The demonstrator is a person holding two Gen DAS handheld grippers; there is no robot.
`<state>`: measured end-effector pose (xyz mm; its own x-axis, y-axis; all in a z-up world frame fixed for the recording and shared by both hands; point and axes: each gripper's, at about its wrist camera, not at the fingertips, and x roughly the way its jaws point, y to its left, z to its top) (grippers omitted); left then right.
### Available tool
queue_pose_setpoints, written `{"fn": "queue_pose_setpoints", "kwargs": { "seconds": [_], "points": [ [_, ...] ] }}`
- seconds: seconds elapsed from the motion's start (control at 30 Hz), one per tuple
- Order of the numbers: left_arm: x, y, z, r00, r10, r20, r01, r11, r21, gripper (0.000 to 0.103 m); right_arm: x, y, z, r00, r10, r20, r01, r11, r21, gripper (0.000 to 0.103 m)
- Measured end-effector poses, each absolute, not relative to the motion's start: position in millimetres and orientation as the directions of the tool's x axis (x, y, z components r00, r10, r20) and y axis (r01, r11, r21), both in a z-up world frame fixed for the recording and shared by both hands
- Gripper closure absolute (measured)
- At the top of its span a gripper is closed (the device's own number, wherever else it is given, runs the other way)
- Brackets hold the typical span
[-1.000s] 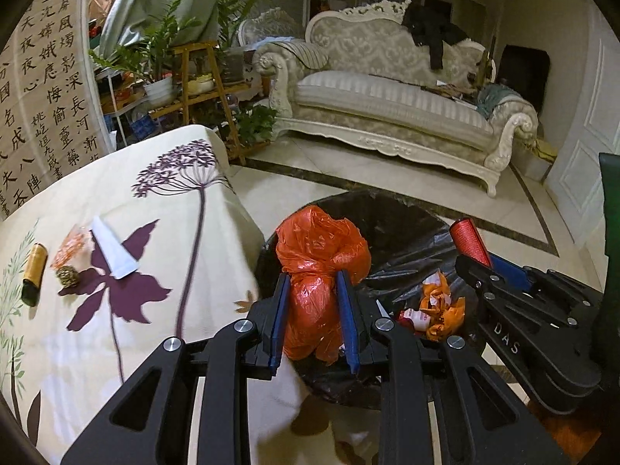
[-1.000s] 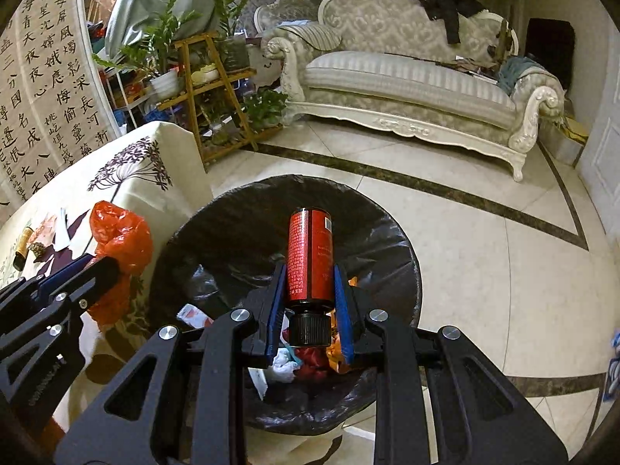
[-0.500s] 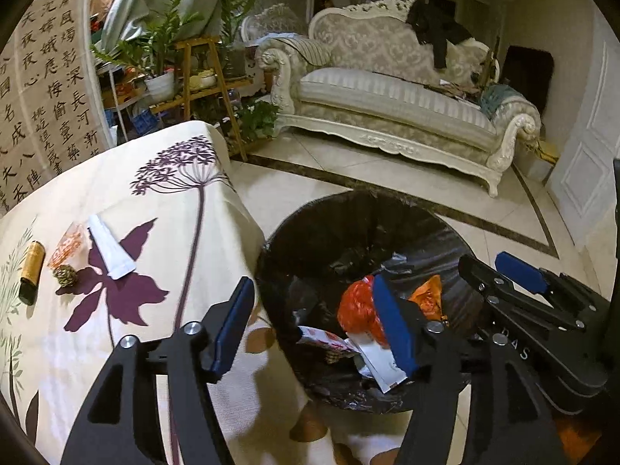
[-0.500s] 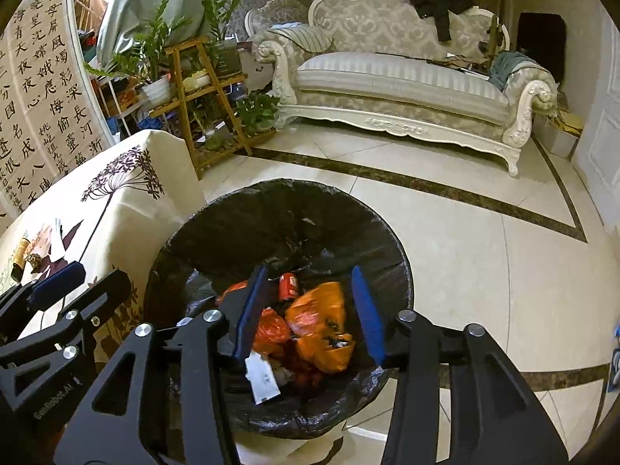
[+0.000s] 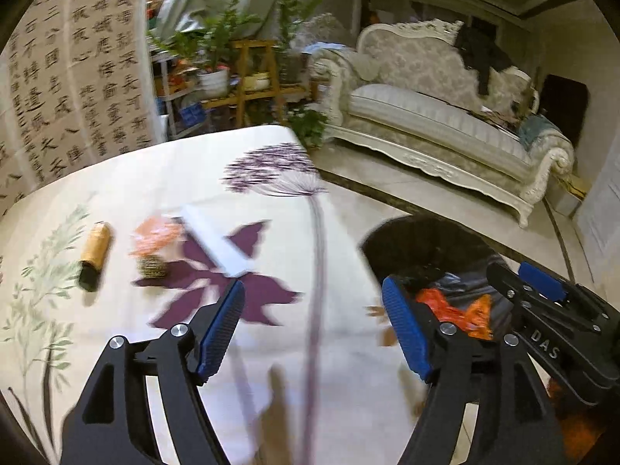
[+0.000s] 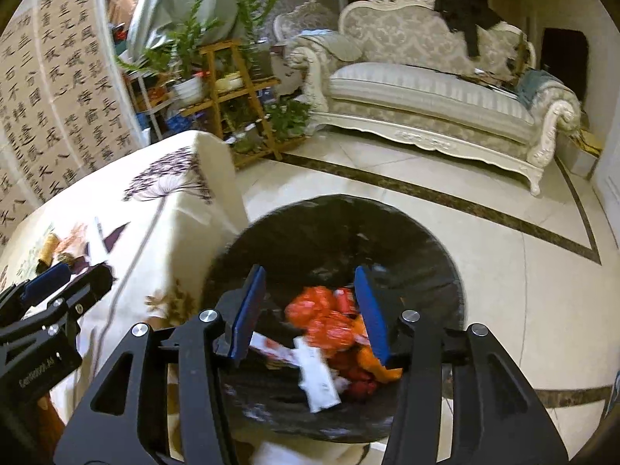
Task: Collect trash
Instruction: 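Grasp the gold bottle with the left tool while the right tool grasps the white tube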
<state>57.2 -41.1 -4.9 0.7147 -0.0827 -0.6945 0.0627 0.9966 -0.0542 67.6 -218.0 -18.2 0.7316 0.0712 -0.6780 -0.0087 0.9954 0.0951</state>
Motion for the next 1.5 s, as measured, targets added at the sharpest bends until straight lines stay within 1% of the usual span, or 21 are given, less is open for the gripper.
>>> {"fn": "queue_pose_setpoints", "kwargs": {
  "seconds": [0.33, 0.47, 0.67, 0.77, 0.93, 1.0, 1.07, 1.23, 1.27, 1.5],
  "points": [
    [63, 54, -4, 0.711, 0.082, -0.699, -0.142, 0.990, -0.028, 0.032, 82, -149, -11, 0.714, 0.178, -0.677, -0.155, 0.983, 0.095, 0.056],
    [71, 84, -4, 0.702, 0.132, -0.700, -0.196, 0.981, -0.012, 0.032, 91, -123, -7, 0.702, 0.221, -0.677, -0.204, 0.973, 0.106, 0.056],
    [90, 120, -13, 0.669, 0.161, -0.725, -0.242, 0.970, -0.008, 0.032, 103, -96, -7, 0.687, 0.253, -0.682, -0.249, 0.963, 0.106, 0.056],
    [98, 130, -19, 0.650, 0.161, -0.742, -0.250, 0.968, -0.010, 0.035, 112, -84, -8, 0.676, 0.263, -0.689, -0.267, 0.958, 0.104, 0.056],
    [108, 138, -25, 0.632, 0.145, -0.761, -0.237, 0.971, -0.012, 0.043, 122, -65, -11, 0.659, 0.278, -0.699, -0.297, 0.950, 0.098, 0.056],
    [112, 140, -27, 0.629, 0.134, -0.766, -0.219, 0.976, -0.009, 0.051, 125, -58, -12, 0.651, 0.284, -0.704, -0.310, 0.946, 0.095, 0.056],
    [116, 139, -30, 0.622, 0.123, -0.773, -0.201, 0.980, -0.006, 0.056, 126, -50, -14, 0.644, 0.289, -0.708, -0.320, 0.943, 0.093, 0.056],
    [119, 139, -33, 0.615, 0.102, -0.782, -0.177, 0.984, -0.011, 0.077, 127, -35, -17, 0.628, 0.301, -0.717, -0.354, 0.932, 0.081, 0.056],
    [118, 139, -33, 0.617, 0.101, -0.781, -0.173, 0.985, -0.009, 0.078, 127, -32, -18, 0.625, 0.303, -0.719, -0.360, 0.929, 0.078, 0.056],
    [109, 142, -30, 0.628, 0.084, -0.774, -0.171, 0.985, -0.033, 0.078, 130, -14, -25, 0.596, 0.288, -0.750, -0.392, 0.919, 0.042, 0.056]
  ]
}}
